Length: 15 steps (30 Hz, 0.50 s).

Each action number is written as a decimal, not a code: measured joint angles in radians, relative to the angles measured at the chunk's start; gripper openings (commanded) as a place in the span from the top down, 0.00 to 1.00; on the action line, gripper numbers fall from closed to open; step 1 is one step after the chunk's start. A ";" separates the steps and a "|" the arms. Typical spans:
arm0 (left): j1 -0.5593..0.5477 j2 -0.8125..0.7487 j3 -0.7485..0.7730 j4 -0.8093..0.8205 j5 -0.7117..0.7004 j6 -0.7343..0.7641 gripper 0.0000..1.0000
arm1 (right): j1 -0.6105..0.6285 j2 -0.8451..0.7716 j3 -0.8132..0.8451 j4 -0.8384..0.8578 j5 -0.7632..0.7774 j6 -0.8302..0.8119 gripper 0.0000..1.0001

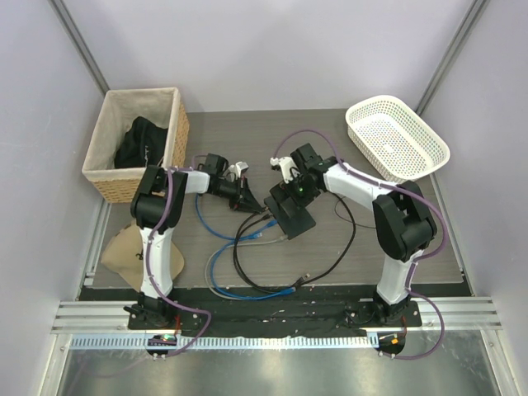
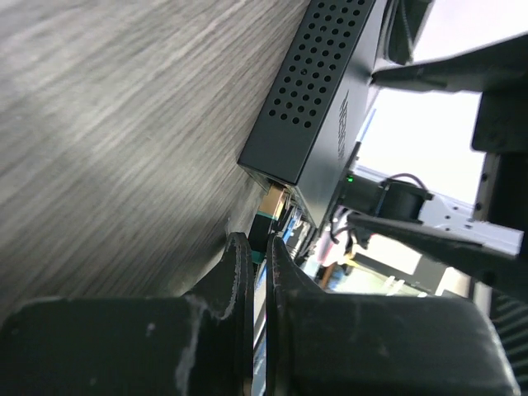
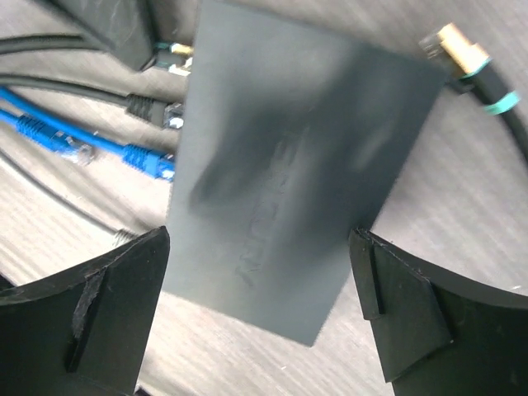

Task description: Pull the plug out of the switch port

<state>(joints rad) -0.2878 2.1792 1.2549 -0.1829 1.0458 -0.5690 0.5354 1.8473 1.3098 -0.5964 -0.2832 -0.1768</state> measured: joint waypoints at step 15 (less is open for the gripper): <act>0.003 -0.014 0.034 -0.036 -0.018 -0.002 0.45 | 0.059 0.005 -0.006 0.014 0.002 0.014 0.21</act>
<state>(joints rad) -0.2844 2.1654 1.2888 -0.2188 1.0275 -0.5705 0.5941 1.8523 1.3033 -0.5819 -0.2817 -0.1623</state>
